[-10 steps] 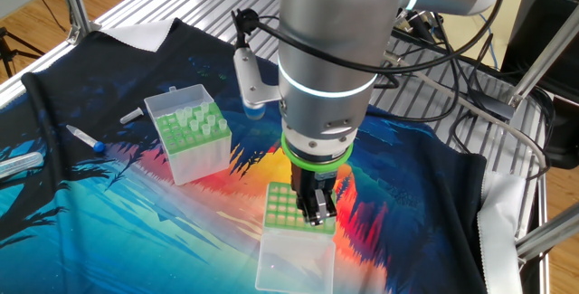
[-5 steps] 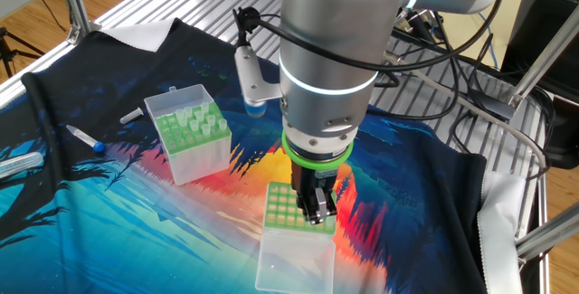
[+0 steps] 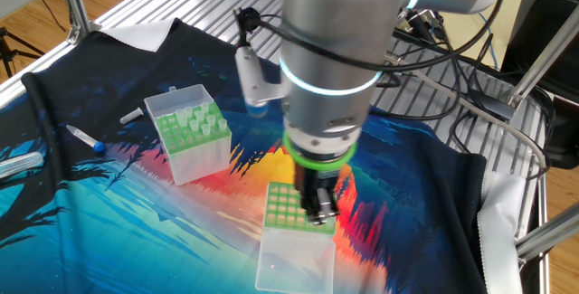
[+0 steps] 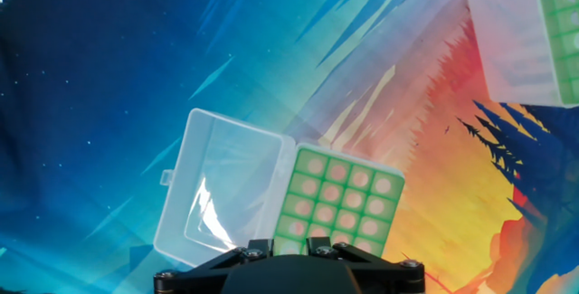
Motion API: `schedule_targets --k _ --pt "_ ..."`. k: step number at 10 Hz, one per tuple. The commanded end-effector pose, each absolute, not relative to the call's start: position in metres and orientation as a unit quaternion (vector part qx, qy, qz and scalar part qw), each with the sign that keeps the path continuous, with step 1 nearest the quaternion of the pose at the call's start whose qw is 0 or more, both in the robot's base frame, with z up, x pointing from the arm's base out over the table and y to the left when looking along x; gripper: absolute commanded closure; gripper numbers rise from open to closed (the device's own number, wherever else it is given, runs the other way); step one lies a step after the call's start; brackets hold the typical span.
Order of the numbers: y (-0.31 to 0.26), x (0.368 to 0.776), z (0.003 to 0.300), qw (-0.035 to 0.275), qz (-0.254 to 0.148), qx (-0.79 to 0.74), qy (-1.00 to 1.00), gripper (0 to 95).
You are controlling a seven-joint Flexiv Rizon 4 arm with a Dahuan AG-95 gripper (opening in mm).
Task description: Transfer all large pipette tips from one holder to another
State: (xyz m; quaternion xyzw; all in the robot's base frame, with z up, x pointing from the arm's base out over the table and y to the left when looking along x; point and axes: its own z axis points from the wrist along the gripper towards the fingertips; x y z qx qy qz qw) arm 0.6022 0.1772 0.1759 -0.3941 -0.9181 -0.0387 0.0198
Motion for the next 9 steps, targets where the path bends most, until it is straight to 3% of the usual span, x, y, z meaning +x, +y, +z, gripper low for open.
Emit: schedule_targets --k 1,9 --pt "0.1773 0.6010 0.1783 0.019 -0.041 -0.394 -0.918 76.0" --pt "0.1808 0.6103 0.1719 0.006 -0.040 -0.393 -0.919 76.0"
